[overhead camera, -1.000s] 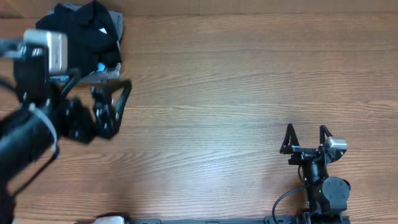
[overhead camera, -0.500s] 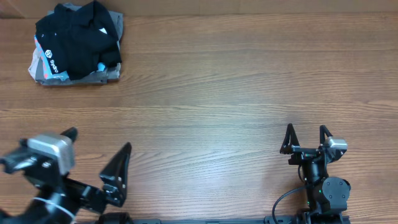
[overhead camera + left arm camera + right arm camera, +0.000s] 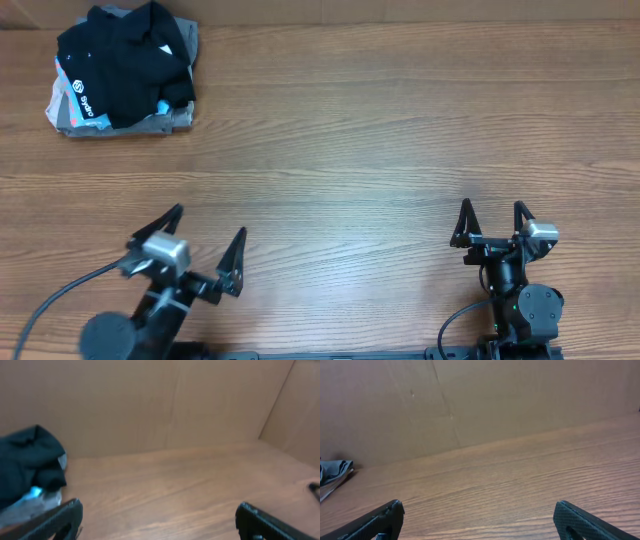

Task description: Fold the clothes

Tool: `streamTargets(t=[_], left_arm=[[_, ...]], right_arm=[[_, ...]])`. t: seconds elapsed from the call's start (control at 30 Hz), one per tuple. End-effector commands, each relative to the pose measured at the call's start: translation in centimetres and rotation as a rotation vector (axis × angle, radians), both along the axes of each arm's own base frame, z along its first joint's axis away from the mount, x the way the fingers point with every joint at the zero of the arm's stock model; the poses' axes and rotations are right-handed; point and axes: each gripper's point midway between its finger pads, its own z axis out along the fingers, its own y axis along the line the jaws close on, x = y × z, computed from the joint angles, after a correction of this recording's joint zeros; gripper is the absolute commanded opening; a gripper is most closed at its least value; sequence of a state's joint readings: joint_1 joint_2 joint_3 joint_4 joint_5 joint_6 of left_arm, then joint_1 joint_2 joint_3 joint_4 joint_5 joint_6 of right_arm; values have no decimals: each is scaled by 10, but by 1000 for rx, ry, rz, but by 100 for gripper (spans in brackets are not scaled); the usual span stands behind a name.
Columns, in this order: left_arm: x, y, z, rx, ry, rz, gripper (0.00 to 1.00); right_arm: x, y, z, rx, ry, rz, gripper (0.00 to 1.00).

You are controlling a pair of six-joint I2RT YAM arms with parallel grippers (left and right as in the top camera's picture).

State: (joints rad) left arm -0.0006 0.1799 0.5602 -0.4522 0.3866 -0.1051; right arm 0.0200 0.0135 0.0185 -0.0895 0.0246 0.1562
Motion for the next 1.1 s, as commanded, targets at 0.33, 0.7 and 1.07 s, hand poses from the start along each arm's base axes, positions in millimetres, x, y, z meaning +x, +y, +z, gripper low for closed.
streamTargets(t=[0.33, 0.7, 1.07], left_arm=[[35, 15, -81, -96, -101, 94, 100], [48, 56, -105, -150, -79, 340, 100], [48, 81, -127, -129, -4, 489, 100]], right_arm=[[0, 0, -1, -3, -8, 0, 100], [0, 0, -1, -4, -7, 0, 100], [0, 0, -1, -3, -7, 0, 100]])
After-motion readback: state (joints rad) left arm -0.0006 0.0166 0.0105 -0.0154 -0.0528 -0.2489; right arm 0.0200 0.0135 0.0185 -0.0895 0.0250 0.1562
